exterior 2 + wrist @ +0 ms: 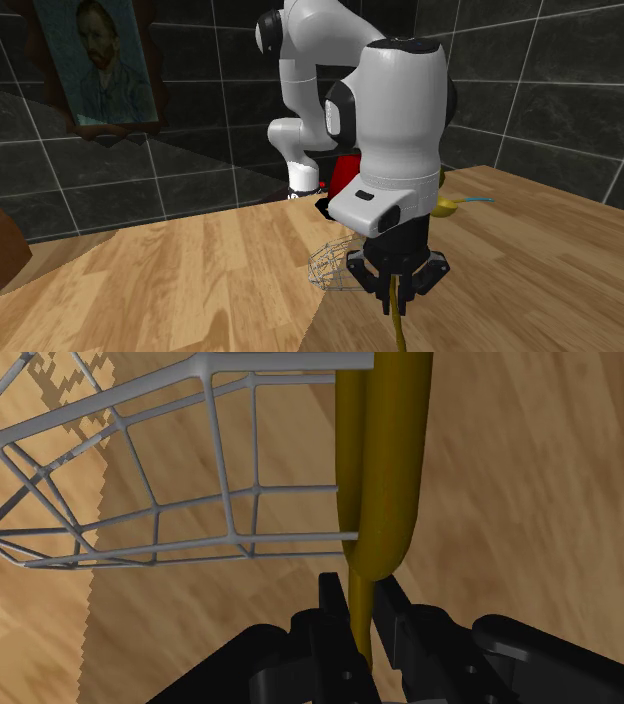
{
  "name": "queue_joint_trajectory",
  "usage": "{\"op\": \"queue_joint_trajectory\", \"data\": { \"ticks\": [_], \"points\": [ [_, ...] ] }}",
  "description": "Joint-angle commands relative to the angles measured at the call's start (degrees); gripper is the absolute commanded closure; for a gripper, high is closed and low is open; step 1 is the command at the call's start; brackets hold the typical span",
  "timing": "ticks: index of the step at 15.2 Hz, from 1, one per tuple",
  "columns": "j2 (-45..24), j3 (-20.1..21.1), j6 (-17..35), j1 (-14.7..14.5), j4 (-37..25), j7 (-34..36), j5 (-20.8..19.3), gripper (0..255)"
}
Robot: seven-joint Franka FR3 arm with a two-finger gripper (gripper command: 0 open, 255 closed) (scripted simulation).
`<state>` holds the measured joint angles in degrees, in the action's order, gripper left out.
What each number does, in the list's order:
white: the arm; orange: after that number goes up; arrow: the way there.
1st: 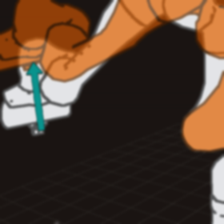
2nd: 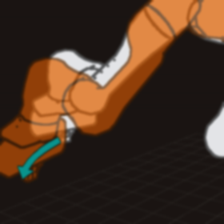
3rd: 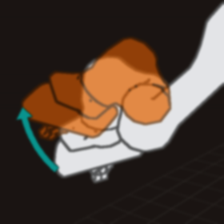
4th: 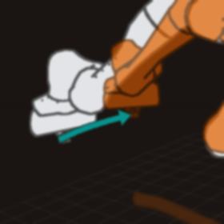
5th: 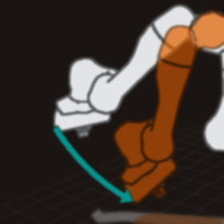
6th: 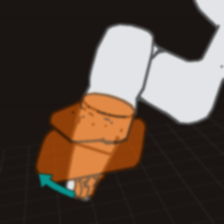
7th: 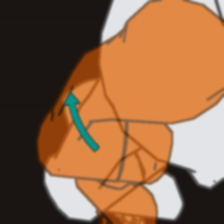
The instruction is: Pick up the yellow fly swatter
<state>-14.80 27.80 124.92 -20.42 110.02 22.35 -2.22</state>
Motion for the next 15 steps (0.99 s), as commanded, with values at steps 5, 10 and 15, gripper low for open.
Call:
{"op": "queue_joint_trajectory", "data": {
  "ticks": [5,10,15],
  "points": [
    [0.3,0.1,-0.6,0.1,-0.3,-0.1,0.2,255],
    [2.0,0.3,-4.1,0.3,-2.3,-0.4,1.1,255],
    [3.4,0.5,-7.6,0.5,-4.6,-0.7,1.8,255]
  ]
}}
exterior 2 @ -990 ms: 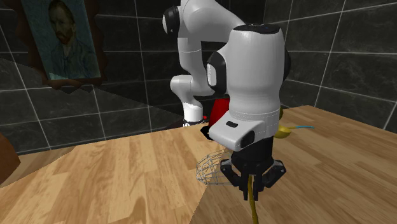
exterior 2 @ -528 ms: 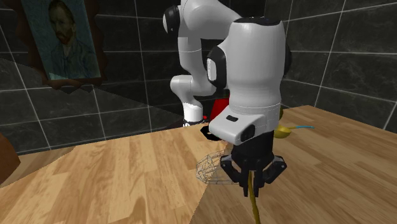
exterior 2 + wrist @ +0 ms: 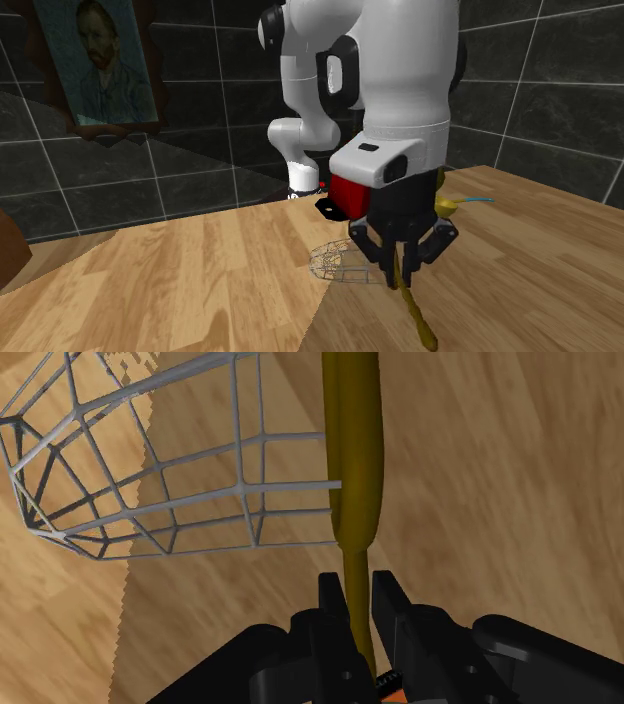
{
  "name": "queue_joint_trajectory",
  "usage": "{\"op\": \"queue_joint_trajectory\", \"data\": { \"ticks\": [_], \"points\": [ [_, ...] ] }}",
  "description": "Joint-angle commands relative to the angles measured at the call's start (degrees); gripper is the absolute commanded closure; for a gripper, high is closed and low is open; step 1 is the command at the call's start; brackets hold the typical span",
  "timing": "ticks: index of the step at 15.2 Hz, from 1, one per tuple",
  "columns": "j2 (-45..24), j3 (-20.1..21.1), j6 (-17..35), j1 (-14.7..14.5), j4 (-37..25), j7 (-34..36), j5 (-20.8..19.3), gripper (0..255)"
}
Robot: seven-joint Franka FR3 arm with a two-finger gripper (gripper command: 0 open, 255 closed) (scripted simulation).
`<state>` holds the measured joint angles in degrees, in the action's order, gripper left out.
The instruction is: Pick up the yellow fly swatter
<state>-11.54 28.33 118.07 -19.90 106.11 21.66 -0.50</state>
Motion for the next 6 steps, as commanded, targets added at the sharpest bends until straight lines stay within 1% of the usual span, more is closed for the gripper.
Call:
{"op": "queue_joint_trajectory", "data": {
  "ticks": [1,4,6],
  "points": [
    [0.3,0.0,-1.5,0.0,-1.2,0.0,0.2,255],
    [1.0,0.1,-3.6,0.1,-2.7,-0.1,0.5,255],
    [1.0,0.1,-3.7,0.1,-2.8,-0.1,0.5,255]
  ]
}}
